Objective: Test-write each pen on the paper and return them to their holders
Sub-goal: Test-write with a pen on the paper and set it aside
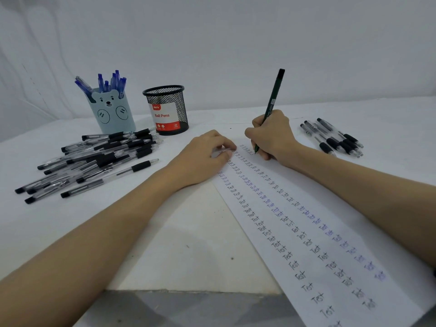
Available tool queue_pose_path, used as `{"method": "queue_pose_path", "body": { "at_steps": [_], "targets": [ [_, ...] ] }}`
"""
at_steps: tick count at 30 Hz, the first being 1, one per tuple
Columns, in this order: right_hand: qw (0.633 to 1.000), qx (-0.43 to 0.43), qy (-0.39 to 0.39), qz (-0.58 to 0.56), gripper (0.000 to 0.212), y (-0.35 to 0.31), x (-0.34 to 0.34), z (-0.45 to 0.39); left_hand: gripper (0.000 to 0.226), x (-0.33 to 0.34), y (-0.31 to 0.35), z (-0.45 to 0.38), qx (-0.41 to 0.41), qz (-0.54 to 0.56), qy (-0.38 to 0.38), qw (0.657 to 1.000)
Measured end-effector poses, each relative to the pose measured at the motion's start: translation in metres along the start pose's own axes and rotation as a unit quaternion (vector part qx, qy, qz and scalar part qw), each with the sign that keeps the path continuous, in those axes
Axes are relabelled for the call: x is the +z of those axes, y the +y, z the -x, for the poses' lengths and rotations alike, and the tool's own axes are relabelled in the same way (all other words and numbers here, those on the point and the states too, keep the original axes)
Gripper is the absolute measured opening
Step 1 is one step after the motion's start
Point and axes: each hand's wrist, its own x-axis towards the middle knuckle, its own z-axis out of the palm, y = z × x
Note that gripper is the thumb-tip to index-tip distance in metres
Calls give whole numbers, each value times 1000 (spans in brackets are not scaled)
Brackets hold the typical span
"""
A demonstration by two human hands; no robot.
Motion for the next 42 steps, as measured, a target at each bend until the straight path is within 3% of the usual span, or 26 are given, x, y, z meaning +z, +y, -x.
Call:
{"method": "queue_pose_path", "body": {
  "at_steps": [6,11,14,16,20,25,28,33,42],
  "targets": [
    [1000,0,4,0,38,-2,1,2,22,-1,0,0,-2,4,-4,1000],
    [986,77,25,-143,28,0,-7,-1,22,-1,1,0,-3,4,-5,1000],
    [984,99,22,-148,24,-2,-8,-1,22,-2,2,0,-1,5,-5,1000],
    [989,91,33,-116,29,0,-7,-1,22,-1,2,0,1,5,-6,1000],
    [993,23,118,-17,18,-7,-17,-1,21,-1,3,2,4,-2,4,1000],
    [985,30,122,-114,25,-21,-51,11,18,-9,22,6,-1,36,34,999],
    [986,38,93,-134,32,-21,-92,37,16,-12,63,5,21,73,25,997],
    [991,41,71,-106,31,-3,-179,107,19,11,164,4,131,97,-37,986],
    [968,127,201,-84,27,88,-326,283,19,126,345,52,298,142,-158,930]
  ]
}}
